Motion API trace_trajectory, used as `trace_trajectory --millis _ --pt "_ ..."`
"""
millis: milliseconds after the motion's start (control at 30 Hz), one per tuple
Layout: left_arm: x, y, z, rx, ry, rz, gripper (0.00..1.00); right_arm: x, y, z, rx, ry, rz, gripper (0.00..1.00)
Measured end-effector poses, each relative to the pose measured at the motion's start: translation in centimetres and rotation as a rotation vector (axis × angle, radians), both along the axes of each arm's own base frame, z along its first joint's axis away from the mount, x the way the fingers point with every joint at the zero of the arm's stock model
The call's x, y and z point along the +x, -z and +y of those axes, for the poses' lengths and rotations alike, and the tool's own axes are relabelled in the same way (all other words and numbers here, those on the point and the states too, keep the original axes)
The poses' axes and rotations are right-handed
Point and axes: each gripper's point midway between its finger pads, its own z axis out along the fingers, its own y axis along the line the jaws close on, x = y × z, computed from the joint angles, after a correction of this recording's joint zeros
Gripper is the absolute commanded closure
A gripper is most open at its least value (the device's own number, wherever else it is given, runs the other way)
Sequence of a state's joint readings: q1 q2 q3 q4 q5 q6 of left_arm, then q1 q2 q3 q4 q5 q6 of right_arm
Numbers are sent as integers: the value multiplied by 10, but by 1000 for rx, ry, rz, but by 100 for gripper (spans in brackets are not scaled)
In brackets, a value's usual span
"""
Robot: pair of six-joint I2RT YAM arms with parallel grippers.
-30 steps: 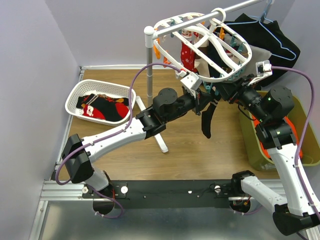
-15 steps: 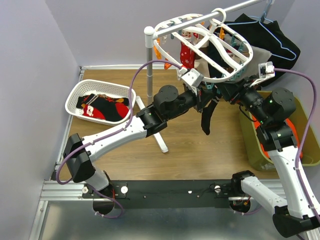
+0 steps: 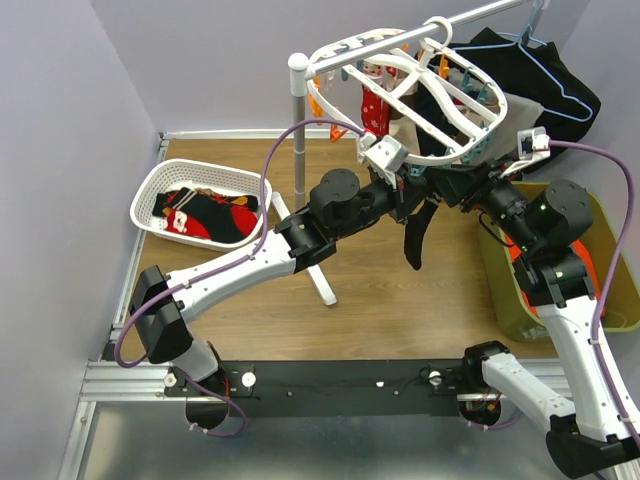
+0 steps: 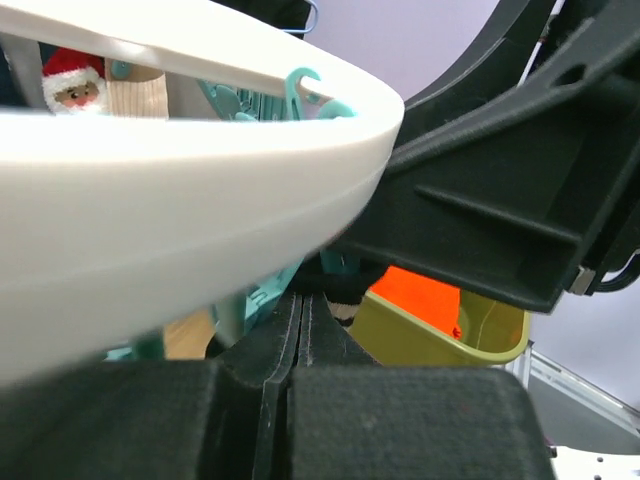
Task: Clip the socks to the hanger
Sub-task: Clamp the sock onto the hanger, then open the clamp at the hanger.
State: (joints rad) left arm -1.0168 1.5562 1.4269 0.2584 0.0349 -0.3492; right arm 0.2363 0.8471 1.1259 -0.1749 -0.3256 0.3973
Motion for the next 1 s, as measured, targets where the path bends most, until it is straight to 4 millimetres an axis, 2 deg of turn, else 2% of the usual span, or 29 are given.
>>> trace_trajectory --millis 67,167,200,267,300,400,533,567,700,767,933,1000 --pt "0 -1 0 -3 0 2 95 -2 1 0 4 0 5 45" --pt "0 -2 0 -11 1 4 85 -3 2 -1 4 4 12 39" --pt "-1 -3 0 -14 2 7 76 -4 3 -2 6 7 16 36" --pt "-1 -3 0 -17 3 9 68 -5 3 -3 7 14 21 33" --pt "-1 -3 0 -19 4 12 60 -6 3 -4 8 18 23 30" --pt "-2 -3 -1 -25 7 23 46 -11 3 -7 8 29 25 24" --pt "-6 2 5 -23 10 41 31 -18 -1 -12 2 45 11 19" --pt "-8 5 8 -18 9 46 30 -19 -2 -13 -1 48 8 18" --pt "-20 21 29 4 2 80 16 -28 -5 -16 -15 55 -10 14" --pt "-25 31 41 19 -13 102 13 -33 -7 -18 -25 57 -25 13" --pt "-33 49 90 48 -104 178 12 -45 -11 -23 -49 63 -61 7" --pt "-26 53 113 42 -159 209 12 -50 -13 -25 -59 64 -76 5"
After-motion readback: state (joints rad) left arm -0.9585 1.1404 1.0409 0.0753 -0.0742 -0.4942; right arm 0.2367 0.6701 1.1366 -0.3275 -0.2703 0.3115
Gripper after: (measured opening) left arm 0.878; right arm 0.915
